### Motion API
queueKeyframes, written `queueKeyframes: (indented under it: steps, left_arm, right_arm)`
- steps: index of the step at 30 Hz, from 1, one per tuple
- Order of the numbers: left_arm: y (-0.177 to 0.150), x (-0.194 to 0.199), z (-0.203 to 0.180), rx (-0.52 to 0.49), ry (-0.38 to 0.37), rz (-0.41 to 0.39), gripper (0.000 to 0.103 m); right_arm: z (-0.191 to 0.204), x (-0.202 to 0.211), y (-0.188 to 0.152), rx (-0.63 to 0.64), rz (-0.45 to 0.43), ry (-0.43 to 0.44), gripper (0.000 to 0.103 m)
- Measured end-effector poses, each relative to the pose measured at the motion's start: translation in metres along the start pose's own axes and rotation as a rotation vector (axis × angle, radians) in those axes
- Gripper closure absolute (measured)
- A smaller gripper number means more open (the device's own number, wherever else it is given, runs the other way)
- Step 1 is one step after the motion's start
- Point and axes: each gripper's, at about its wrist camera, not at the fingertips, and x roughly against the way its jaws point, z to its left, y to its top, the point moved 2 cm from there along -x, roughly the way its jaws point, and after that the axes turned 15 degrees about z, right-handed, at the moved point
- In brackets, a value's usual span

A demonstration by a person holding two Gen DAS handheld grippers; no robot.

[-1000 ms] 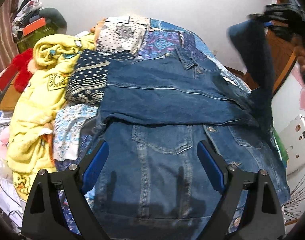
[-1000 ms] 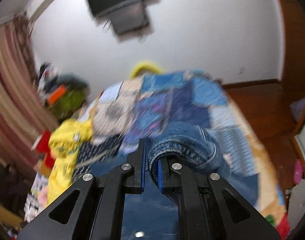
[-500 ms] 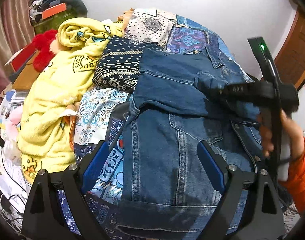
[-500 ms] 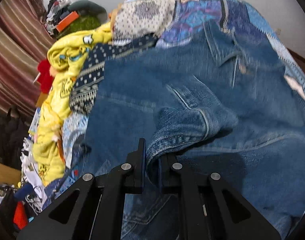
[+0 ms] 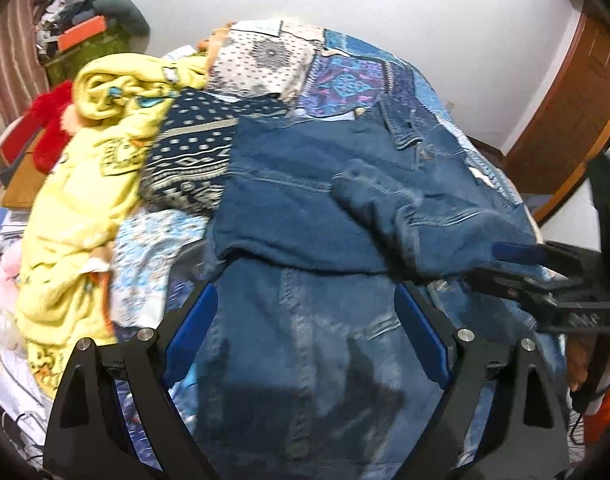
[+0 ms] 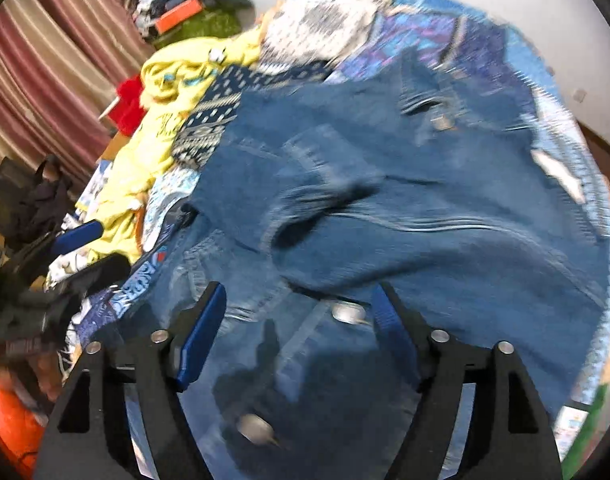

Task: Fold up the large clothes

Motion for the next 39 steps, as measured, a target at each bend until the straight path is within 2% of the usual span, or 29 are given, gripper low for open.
queueKeyframes:
  steps: [4,8,16,19,21,26,29,31,34,36,39]
  left_arm:
    - [0.02,-0.011,-0.024,-0.041,0.0,0.026,0.013]
    - [0.039,-0.027,-0.053,-0.122,0.023,0.046,0.013]
    - [0.064,-0.081,-0.104,-0.325,0.161,0.114,0.013]
    - [0.07,-0.109,-0.11,-0.387,0.199,0.17,0.013]
    - [0.076,-0.127,-0.106,-0.385,0.227,0.196,0.013]
    - [0.091,-0.138,-0.089,-0.302,0.121,0.206,0.014]
    - [0.101,-0.136,-0.077,-0.222,0.056,0.188,0.03]
    - [0.109,-0.131,-0.068,-0.166,0.04,0.173,0.049]
    - [0.122,-0.127,-0.055,-0.111,0.016,0.158,0.063]
    - [0.128,-0.121,-0.047,-0.083,-0.016,0.145,0.066]
    - [0.135,-0.098,-0.036,-0.058,-0.101,0.077,0.07]
  right_arm:
    - [-0.036,0.026,-0.017,-0.058,-0.086,-0.106,0.024]
    - [-0.077,0.041,-0.034,-0.135,-0.123,-0.215,0.022]
    - [-0.15,0.046,-0.076,-0.354,-0.131,-0.239,0.022]
    - [-0.163,0.041,-0.092,-0.417,-0.123,-0.244,0.022]
    - [-0.171,0.039,-0.102,-0.45,-0.123,-0.231,0.022]
    - [-0.189,0.022,-0.116,-0.533,-0.091,-0.169,0.022]
    - [-0.193,0.015,-0.114,-0.542,-0.073,-0.18,0.022]
    - [-0.193,0.012,-0.114,-0.539,-0.064,-0.188,0.021]
    - [-0.19,0.009,-0.112,-0.528,-0.058,-0.214,0.018]
    - [-0.189,0.008,-0.111,-0.522,-0.051,-0.23,0.018]
    - [-0.189,0.009,-0.112,-0.516,-0.044,-0.241,0.018]
